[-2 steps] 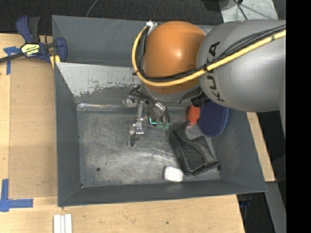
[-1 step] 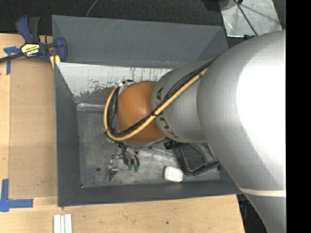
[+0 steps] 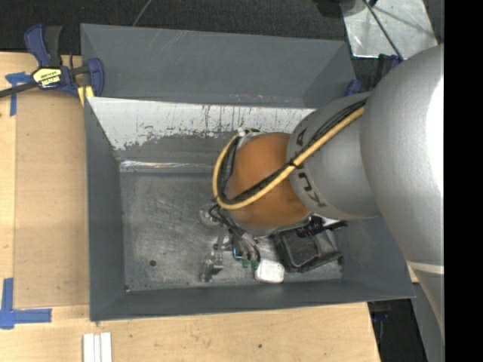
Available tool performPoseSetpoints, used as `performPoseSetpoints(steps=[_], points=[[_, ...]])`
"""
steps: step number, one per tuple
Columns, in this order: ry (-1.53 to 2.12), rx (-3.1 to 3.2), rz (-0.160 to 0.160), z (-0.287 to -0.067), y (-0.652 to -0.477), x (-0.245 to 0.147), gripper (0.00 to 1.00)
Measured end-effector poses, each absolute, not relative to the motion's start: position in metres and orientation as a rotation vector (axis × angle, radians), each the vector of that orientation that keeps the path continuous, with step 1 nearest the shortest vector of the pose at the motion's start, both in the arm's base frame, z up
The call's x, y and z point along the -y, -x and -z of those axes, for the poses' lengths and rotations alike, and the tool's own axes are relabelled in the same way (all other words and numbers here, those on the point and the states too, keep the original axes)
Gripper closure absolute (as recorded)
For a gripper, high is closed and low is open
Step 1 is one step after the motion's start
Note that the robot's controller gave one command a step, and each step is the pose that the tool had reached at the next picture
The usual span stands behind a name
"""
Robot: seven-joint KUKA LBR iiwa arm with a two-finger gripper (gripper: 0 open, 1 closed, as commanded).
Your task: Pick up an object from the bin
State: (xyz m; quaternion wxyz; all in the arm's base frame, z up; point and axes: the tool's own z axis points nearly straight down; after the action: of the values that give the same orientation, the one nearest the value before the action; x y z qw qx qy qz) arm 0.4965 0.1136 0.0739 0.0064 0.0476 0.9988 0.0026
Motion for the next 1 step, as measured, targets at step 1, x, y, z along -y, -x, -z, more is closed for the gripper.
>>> performPoseSetpoints(steps=[1], points=[[-0.222,-3.126,0.004,-0.0844,-0.5448,-0.0580,0.00]])
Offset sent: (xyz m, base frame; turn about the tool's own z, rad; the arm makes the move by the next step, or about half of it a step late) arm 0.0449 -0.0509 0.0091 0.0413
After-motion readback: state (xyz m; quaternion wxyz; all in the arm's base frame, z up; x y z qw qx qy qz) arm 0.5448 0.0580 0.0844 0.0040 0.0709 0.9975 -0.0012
